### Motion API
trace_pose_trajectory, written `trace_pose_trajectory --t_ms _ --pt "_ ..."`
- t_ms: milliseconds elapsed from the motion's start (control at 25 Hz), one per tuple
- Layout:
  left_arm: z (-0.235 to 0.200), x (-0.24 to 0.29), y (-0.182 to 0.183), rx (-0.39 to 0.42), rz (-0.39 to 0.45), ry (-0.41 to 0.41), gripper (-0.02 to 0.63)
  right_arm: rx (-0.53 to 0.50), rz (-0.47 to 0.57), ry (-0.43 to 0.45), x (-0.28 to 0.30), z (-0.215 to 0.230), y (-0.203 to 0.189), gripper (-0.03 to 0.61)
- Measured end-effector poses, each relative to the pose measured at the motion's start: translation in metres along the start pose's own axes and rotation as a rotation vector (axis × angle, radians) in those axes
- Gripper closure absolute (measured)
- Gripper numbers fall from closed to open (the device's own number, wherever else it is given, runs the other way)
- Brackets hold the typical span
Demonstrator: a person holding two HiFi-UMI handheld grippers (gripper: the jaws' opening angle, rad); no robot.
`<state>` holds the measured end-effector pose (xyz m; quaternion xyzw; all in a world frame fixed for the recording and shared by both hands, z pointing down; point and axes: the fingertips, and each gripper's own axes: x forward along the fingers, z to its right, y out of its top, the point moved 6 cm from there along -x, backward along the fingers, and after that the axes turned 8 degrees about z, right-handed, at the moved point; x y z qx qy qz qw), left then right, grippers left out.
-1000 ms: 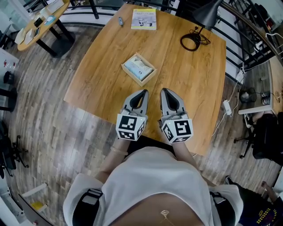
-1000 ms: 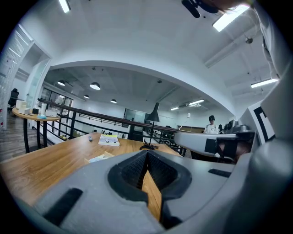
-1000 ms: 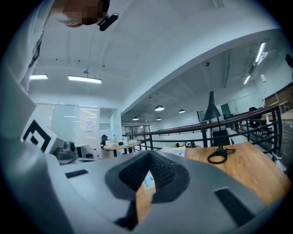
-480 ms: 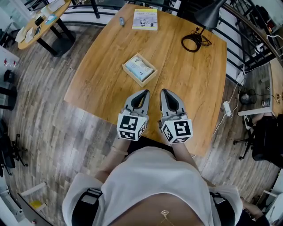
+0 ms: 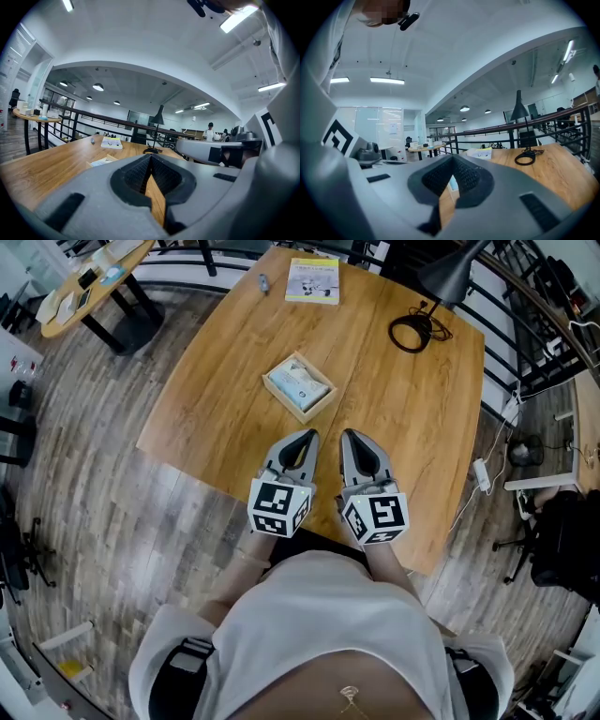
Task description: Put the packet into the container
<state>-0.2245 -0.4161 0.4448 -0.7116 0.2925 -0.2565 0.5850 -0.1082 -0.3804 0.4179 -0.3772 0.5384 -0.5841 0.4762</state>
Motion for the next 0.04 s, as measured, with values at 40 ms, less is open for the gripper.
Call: trace_pose_trajectory --t_ms 40 --pt "0.0001 0.0001 0.0003 -0.001 -0.001 0.000 0.606 0.002 0.000 -0.001 0.0000 0.0004 0.0001 0.568"
